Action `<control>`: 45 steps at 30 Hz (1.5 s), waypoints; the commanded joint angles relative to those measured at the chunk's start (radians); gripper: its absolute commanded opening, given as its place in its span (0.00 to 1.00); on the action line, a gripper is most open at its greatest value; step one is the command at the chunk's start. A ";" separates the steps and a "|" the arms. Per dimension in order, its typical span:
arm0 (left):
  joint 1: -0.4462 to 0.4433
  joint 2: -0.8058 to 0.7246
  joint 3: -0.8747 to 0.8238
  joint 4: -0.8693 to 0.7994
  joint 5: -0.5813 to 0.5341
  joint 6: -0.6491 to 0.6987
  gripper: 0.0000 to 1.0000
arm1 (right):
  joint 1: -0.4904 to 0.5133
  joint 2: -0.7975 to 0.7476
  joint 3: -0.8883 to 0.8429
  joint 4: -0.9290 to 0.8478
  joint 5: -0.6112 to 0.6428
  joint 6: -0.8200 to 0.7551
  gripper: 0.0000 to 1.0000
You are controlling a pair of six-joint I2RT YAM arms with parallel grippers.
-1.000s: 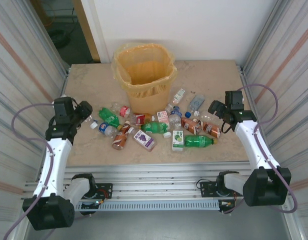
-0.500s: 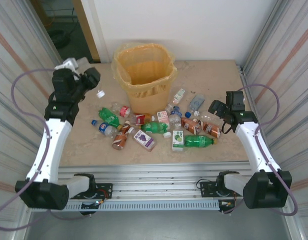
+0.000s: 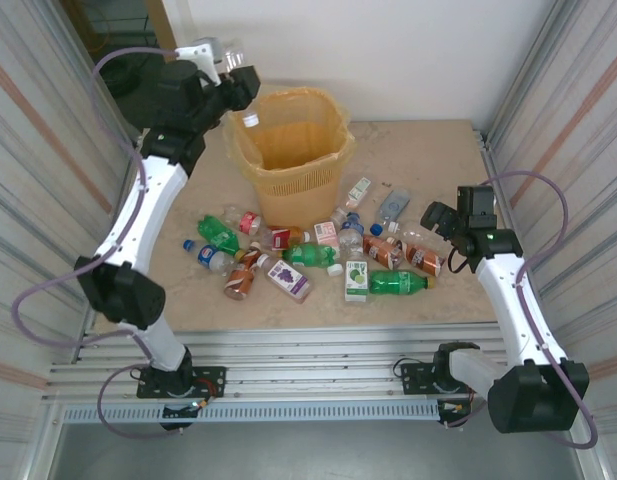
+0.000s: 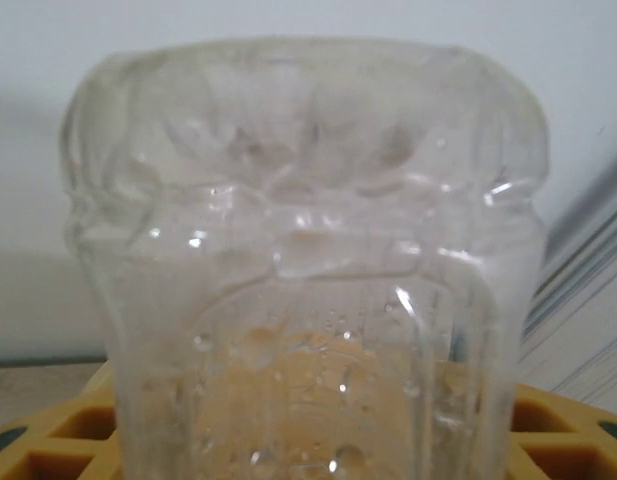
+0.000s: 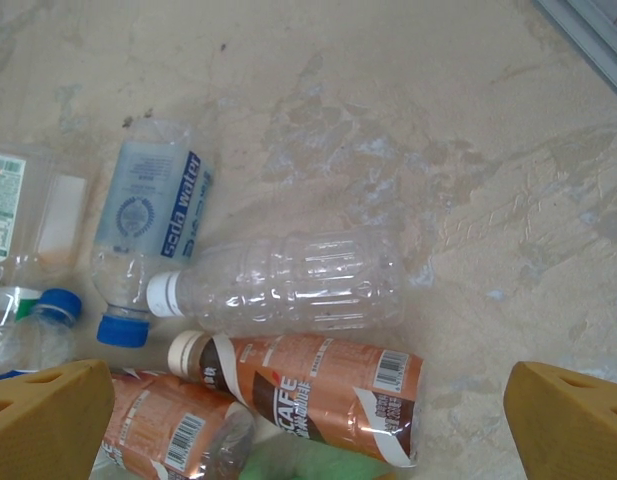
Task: Put the plastic bottles in the bin
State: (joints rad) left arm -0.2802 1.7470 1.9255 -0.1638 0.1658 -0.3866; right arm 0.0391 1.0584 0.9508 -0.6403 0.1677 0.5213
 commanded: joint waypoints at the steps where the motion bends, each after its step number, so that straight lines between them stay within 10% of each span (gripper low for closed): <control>1: -0.033 0.078 0.138 -0.022 0.073 0.114 0.43 | 0.004 -0.025 0.001 -0.026 0.026 0.027 0.98; 14: -0.087 0.336 0.438 -0.333 0.146 0.407 0.46 | 0.012 -0.020 0.000 -0.028 0.024 0.031 0.98; 33: -0.134 0.435 0.437 -0.504 -0.091 0.698 0.53 | 0.016 0.001 0.013 -0.027 0.027 0.027 0.98; 45: -0.137 0.457 0.440 -0.534 -0.133 0.720 0.79 | 0.018 0.006 0.005 -0.021 0.035 0.025 0.98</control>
State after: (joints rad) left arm -0.4126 2.2032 2.3314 -0.6857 0.0505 0.3161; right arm 0.0528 1.0599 0.9508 -0.6415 0.1860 0.5240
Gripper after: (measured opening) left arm 0.783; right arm 0.982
